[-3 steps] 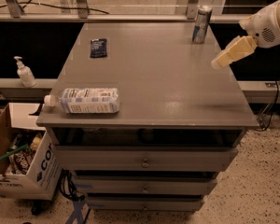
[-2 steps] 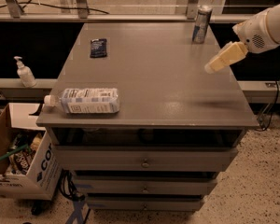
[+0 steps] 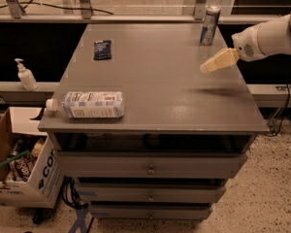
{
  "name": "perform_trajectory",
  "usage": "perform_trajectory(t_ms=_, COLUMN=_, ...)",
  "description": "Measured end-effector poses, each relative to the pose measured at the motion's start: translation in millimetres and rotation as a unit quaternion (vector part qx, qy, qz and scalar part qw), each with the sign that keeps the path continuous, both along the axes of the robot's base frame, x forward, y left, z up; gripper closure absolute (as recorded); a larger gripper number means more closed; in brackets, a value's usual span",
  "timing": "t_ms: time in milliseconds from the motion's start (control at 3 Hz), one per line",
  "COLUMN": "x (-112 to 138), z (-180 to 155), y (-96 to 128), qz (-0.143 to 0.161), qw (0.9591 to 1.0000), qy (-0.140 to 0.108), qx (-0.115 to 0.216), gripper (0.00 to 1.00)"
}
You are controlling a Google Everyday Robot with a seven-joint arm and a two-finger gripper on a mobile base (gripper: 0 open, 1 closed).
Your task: Move redbull can near rxbar blueberry
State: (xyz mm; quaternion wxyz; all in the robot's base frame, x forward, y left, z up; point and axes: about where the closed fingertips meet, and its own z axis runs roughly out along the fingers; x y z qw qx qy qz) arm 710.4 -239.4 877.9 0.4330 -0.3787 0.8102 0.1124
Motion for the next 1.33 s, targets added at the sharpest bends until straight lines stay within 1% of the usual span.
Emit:
perform_trajectory(t_ms=333, x=36, z=-7, y=-8, qz=-0.032, qw=0.9979, qy=-0.025, qx=0.051, gripper=0.00)
perform_trajectory(t_ms=667, x=71, z=-15, y=-15, qz=-0.057, qw=0.9910, qy=-0.057, qx=0.106, gripper=0.00)
perform_trajectory(t_ms=1000, x=104, z=-14, y=-20, qz=-0.074, qw=0.9805, qy=-0.087, qx=0.160, gripper=0.00)
perform_trajectory(t_ms=1333, x=137, z=-7, y=-23, qz=-0.094, qw=0.9667, qy=-0.119, qx=0.206, gripper=0.00)
